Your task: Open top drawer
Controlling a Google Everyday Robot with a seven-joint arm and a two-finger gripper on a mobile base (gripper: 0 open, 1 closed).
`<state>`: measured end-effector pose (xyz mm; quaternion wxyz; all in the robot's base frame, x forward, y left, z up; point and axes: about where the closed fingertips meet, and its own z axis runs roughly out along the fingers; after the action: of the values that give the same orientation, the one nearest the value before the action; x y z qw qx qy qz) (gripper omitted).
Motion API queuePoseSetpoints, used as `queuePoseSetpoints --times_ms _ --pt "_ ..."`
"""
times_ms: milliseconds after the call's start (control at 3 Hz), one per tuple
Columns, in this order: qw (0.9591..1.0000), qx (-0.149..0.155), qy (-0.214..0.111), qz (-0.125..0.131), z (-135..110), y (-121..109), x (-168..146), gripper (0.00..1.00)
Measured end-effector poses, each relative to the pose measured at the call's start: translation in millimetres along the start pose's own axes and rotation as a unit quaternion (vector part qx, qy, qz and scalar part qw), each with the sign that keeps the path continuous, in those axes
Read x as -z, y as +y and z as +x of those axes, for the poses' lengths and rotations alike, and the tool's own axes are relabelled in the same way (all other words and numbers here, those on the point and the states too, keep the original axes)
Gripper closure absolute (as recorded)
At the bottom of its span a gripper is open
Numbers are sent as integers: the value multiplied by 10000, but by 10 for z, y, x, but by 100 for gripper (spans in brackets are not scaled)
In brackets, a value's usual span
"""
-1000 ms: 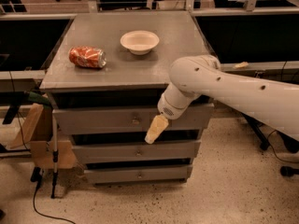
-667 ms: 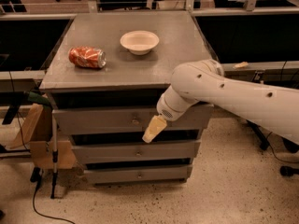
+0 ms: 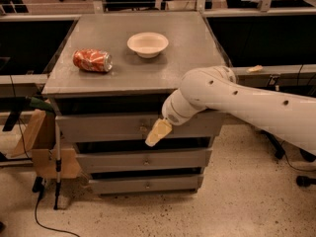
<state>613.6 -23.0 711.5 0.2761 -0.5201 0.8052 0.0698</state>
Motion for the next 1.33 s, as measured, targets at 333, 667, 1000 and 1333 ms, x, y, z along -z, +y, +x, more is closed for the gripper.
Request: queuePoseSetpoints --times_ms 333,667,1000,1333 --pt "9996 72 9 -260 -38 -37 -159 0" --pt "9984 4 136 -556 34 -62 -319 0" --pt "9964 -185 251 -786 221 -74 -437 16" --pt "9964 -188 252 -788 203 -81 -406 40"
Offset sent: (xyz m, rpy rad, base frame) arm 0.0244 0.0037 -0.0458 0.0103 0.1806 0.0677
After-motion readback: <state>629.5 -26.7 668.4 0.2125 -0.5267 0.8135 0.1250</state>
